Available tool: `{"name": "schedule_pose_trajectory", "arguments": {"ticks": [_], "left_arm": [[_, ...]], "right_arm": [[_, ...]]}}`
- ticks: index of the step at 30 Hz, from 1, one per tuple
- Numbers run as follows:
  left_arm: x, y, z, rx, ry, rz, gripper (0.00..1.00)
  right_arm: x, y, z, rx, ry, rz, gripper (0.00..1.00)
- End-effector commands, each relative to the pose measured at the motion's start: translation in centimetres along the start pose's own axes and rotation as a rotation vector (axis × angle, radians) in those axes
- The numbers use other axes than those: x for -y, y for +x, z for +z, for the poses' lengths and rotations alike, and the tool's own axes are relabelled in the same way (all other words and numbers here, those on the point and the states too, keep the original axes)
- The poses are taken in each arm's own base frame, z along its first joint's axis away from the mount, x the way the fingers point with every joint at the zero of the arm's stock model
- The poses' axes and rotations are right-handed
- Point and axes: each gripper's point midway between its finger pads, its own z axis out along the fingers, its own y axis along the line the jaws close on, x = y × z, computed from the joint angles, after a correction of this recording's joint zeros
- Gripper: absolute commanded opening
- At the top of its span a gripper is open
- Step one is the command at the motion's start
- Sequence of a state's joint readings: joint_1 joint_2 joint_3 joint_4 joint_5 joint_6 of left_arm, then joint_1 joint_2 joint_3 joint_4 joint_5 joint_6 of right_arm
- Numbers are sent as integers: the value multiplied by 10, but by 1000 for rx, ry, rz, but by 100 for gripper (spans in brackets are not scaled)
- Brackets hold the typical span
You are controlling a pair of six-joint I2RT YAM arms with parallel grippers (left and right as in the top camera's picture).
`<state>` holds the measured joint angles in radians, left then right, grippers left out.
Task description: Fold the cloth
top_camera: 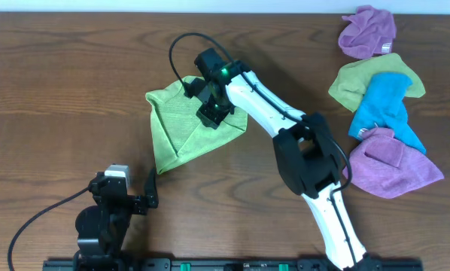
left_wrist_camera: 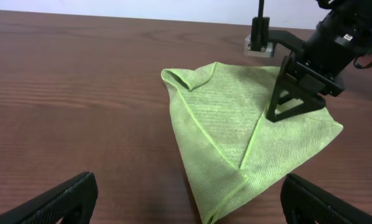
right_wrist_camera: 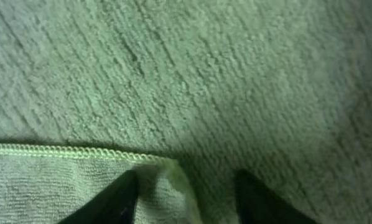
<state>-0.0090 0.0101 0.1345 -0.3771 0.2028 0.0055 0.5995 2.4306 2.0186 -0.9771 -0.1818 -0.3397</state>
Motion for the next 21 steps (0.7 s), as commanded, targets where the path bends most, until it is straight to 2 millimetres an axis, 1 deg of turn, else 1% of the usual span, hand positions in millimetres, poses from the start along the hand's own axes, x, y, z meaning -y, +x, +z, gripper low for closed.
{"name": "schedule_pose_trajectory", "arguments": {"ticks": [1, 2, 3, 6, 10, 12, 13, 15, 17, 18, 20, 21], "left_arm": [[0, 9, 3, -19, 5, 15, 95], [0, 9, 3, -20, 5, 15, 95], [0, 9, 3, -19, 5, 15, 95], [0, 9, 3, -19, 5, 15, 95], [0, 9, 3, -19, 5, 15, 95], [0, 9, 3, -20, 5, 15, 95], [0, 9, 3, -19, 5, 15, 95], [0, 9, 3, -19, 5, 15, 95], [0, 9, 3, -20, 5, 15, 95], [0, 9, 3, -20, 5, 15, 95], [0, 9, 3, -19, 5, 15, 95], [0, 9, 3, -20, 5, 15, 95]], "right_arm": [[-1, 6, 10, -26, -7, -6, 23], [0, 7, 10, -28, -3, -5, 9], [1, 7, 9, -30, 5, 3, 1], [2, 11, 4, -54, 16, 61, 1], [-2, 15, -9, -90, 8, 88, 1], [-3, 13, -18, -95, 8, 97, 15], [-3, 12, -21, -96, 8, 98, 17], [-3, 10, -27, -95, 9, 97, 17], [-4, 11, -28, -98, 8, 98, 15], [-4, 11, -28, -101, 7, 98, 12], [-5, 13, -28, -107, 5, 99, 1], [-5, 13, -28, -108, 4, 100, 1]]}}
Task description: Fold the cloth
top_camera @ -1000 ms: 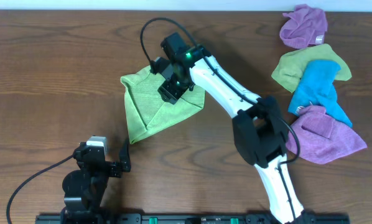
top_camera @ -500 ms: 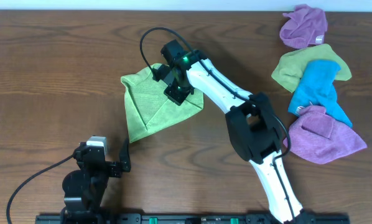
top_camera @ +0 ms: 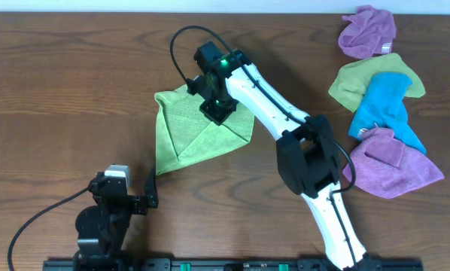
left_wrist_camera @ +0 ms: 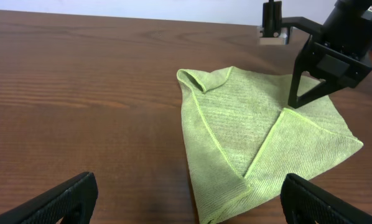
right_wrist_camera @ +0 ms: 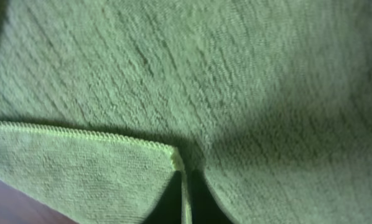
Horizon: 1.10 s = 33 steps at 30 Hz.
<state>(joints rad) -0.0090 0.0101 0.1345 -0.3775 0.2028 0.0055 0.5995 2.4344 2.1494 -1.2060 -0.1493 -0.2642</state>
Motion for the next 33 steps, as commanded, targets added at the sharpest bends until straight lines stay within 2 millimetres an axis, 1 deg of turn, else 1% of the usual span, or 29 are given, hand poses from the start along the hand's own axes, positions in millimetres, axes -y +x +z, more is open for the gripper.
{"name": "schedule_pose_trajectory", "arguments": {"ticks": [1, 2, 3, 7, 14, 20, 23, 28, 30, 33], "left_arm": [[0, 9, 3, -19, 5, 15, 95], [0, 9, 3, -19, 5, 15, 95], [0, 9, 3, -19, 5, 15, 95], [0, 9, 3, -19, 5, 15, 95], [0, 9, 3, -19, 5, 15, 95], [0, 9, 3, -19, 5, 15, 95], [0, 9, 3, -19, 5, 15, 95], [0, 9, 3, -19, 5, 15, 95], [0, 9, 3, -19, 5, 15, 95], [0, 9, 3, -19, 5, 15, 96]], "right_arm": [[0, -2, 2, -2, 3, 6, 1], [0, -2, 2, -1, 3, 6, 5], [0, -2, 2, -2, 3, 6, 13], [0, -1, 2, -3, 3, -3, 29], [0, -2, 4, 0, 3, -18, 27], [0, 0, 12, -7, -1, -22, 27], [-3, 1, 15, -14, -20, -33, 25], [-3, 4, 17, -22, -24, -34, 27], [-8, 7, 20, -30, -50, -44, 26], [-8, 10, 22, -38, -55, -43, 23]]}}
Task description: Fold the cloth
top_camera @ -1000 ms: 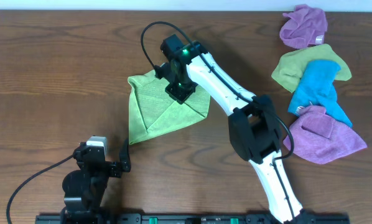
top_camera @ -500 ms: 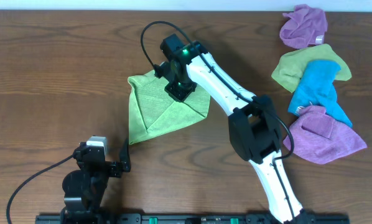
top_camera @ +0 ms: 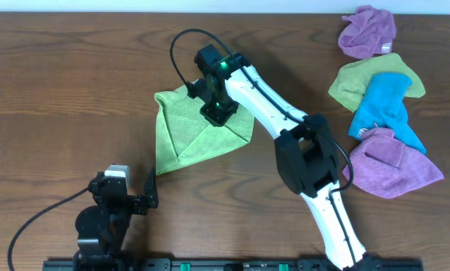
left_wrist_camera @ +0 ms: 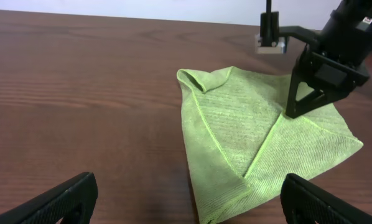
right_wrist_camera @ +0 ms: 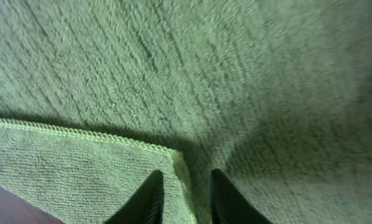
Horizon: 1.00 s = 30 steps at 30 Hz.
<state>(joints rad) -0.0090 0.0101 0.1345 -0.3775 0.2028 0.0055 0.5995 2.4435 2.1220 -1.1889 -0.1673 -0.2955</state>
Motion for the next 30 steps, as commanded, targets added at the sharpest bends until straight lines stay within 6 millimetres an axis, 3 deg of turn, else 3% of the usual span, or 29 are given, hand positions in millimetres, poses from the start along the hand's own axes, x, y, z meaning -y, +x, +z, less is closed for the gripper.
{"name": "schedule_pose_trajectory", "arguments": {"ticks": [1, 5, 12, 21, 30], "left_arm": [[0, 9, 3, -19, 5, 15, 95], [0, 9, 3, -19, 5, 15, 95], [0, 9, 3, -19, 5, 15, 95], [0, 9, 3, -19, 5, 15, 95], [0, 9, 3, -19, 5, 15, 95]], "right_arm": [[-6, 5, 12, -24, -32, -14, 21], [-6, 6, 12, -26, -33, -14, 3], [-11, 14, 10, -60, -56, 10, 1], [-72, 43, -19, -187, -343, 83, 1], [-110, 69, -24, -340, -359, 74, 2]]}}
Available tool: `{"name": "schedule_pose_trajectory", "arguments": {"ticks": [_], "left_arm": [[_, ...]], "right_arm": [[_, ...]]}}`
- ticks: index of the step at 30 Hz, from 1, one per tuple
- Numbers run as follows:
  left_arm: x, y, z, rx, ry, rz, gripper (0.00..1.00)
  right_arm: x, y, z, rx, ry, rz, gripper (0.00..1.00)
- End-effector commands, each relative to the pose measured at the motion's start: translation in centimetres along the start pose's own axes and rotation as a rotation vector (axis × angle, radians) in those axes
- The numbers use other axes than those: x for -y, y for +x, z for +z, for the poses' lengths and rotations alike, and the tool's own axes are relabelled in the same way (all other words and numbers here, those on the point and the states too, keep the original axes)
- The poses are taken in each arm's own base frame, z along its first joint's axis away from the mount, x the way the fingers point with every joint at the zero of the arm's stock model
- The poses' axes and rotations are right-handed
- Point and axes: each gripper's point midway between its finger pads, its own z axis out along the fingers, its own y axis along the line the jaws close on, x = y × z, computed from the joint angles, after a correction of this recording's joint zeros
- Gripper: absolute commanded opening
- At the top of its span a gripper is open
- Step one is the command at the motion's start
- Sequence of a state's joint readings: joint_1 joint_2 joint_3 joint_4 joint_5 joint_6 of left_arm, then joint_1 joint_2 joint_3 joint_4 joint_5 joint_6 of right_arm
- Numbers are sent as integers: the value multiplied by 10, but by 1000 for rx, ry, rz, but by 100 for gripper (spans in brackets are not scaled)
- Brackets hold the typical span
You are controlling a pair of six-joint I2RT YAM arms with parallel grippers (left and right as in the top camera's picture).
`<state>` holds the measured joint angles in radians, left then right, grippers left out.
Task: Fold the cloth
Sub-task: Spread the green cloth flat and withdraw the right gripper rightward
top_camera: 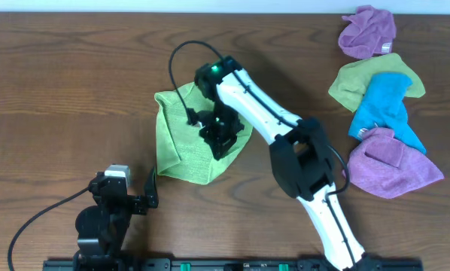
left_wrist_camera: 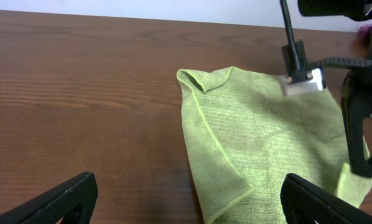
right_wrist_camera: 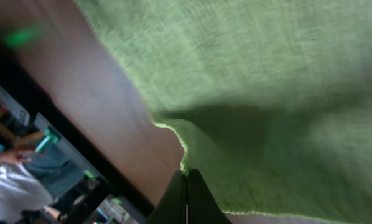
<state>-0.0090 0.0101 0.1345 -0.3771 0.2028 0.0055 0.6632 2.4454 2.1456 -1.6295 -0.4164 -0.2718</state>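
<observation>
The green cloth (top_camera: 178, 143) lies folded on the wood table left of centre, also in the left wrist view (left_wrist_camera: 248, 143). My right gripper (top_camera: 219, 143) is shut on a corner of the green cloth (right_wrist_camera: 236, 93), holding it lifted over the cloth's near right part; its black fingers (right_wrist_camera: 186, 193) pinch the hemmed corner. My left gripper (top_camera: 146, 197) stays low at the table's front, open, its fingertips (left_wrist_camera: 55, 199) spread wide with nothing between them, short of the cloth's near edge.
A pile of other cloths sits at the right: purple (top_camera: 368, 30), green (top_camera: 353, 83), blue (top_camera: 387, 109) and lilac (top_camera: 394, 162). The right arm's white links (top_camera: 270, 120) and black cable (top_camera: 183, 75) cross above the cloth.
My right gripper has shut on the cloth's corner and now holds it raised nearer the front, over the cloth's near right part. The cloth's right point is now folded in.
My right gripper first stood open on the cloth near the flap's corner, with the cloth a little further left. Then it was shut at that corner, then open again there. Now it pinches the corner and holds it lifted toward the front. The left arm stayed still.
</observation>
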Motion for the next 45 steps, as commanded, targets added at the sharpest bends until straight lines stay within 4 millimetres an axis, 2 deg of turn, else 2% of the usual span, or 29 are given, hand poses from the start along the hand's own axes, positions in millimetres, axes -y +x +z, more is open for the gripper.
{"name": "schedule_pose_trajectory", "arguments": {"ticks": [1, 8, 13, 20, 23, 27, 31, 32, 33, 34, 35, 36, 40, 42, 45], "left_arm": [[0, 9, 3, -20, 5, 15, 95], [0, 9, 3, -19, 5, 15, 95], [0, 9, 3, -20, 5, 15, 95], [0, 9, 3, -19, 5, 15, 95], [0, 9, 3, -19, 5, 15, 95], [0, 9, 3, -19, 5, 15, 95], [0, 9, 3, -19, 5, 15, 95], [0, 9, 3, -20, 5, 15, 95], [0, 9, 3, -19, 5, 15, 95], [0, 9, 3, -20, 5, 15, 95], [0, 9, 3, -20, 5, 15, 95], [0, 9, 3, -20, 5, 15, 95], [0, 9, 3, -19, 5, 15, 95], [0, 9, 3, -20, 5, 15, 95], [0, 9, 3, -19, 5, 15, 95]], "right_arm": [[-14, -4, 7, -15, 2, -18, 1], [-11, 5, 16, -88, 157, -19, 1], [-15, 3, 16, -78, 173, -33, 2], [-19, 1, -24, 76, 294, -59, 2], [-11, 16, -24, 115, 347, -42, 2], [-7, 40, -13, 145, 362, -51, 2], [5, 69, 16, 115, 358, -35, 1], [11, 79, 27, 80, 350, -18, 13], [14, 84, 33, 62, 346, -6, 32], [16, 89, 38, 46, 343, 15, 65], [16, 91, 39, 42, 342, 26, 72], [17, 87, 38, 59, 345, 24, 74], [24, 55, 17, 221, 359, 77, 63], [25, 42, -3, 291, 364, 84, 61], [25, 29, -44, 403, 410, 84, 61]]}}
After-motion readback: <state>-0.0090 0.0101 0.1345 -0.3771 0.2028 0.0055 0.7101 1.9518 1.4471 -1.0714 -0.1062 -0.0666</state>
